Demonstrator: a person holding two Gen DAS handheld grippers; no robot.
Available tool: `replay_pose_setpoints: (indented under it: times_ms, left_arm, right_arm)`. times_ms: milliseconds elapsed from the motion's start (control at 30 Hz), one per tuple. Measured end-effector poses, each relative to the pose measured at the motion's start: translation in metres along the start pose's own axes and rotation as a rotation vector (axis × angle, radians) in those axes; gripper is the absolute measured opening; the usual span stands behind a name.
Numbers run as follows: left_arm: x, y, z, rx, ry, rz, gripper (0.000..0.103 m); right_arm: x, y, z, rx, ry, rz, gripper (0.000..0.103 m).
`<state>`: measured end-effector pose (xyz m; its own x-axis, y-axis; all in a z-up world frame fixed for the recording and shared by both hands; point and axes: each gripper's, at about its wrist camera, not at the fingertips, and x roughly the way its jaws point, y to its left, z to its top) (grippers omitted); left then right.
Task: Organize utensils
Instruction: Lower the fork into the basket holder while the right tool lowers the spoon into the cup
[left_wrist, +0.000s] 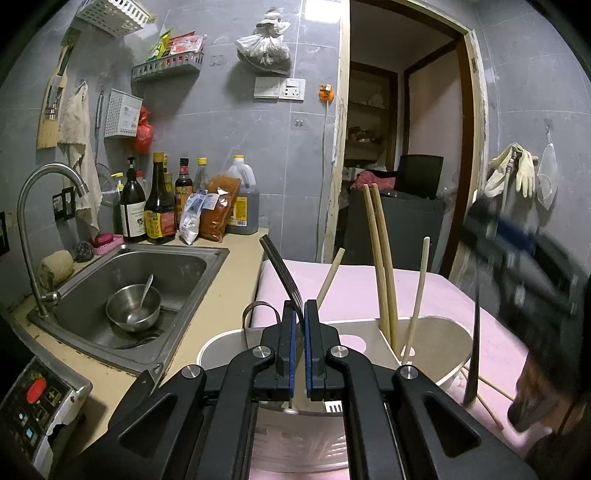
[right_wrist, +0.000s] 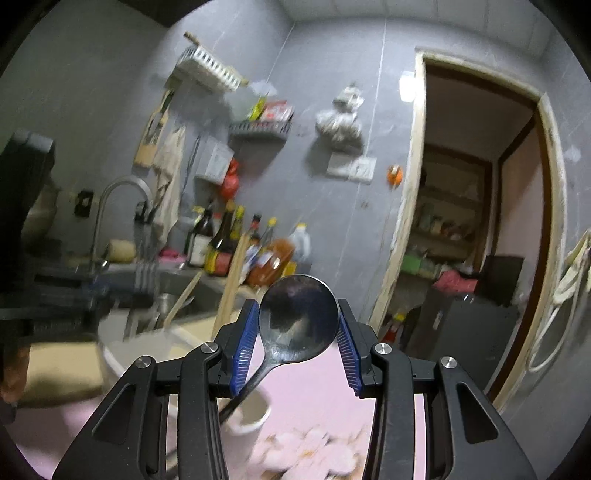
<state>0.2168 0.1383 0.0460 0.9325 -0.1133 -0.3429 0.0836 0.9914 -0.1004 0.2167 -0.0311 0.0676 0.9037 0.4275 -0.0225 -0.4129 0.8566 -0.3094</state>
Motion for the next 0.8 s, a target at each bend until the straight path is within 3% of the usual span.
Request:
replay_pose_setpoints:
  times_ms: [167, 333, 800]
  left_arm:
    - [0.000, 0.001, 0.001, -0.001, -0.001, -0.002, 0.002]
    - [-0.001, 0.001, 0.001, 0.002, -0.001, 0.001, 0.002]
    - [-0.004, 0.003, 0.002, -0.019, 0.003, -0.026, 0.005]
  right_arm:
    - [0.011, -0.005, 0.023, -0.032, -0.085, -0.077, 0.038]
    - [0.024, -0.001, 0.023, -0.064, -0.112, -0.104, 0.038]
    - [0.017, 0.017, -0.016, -0.103, 0.004, 0.000, 0.038]
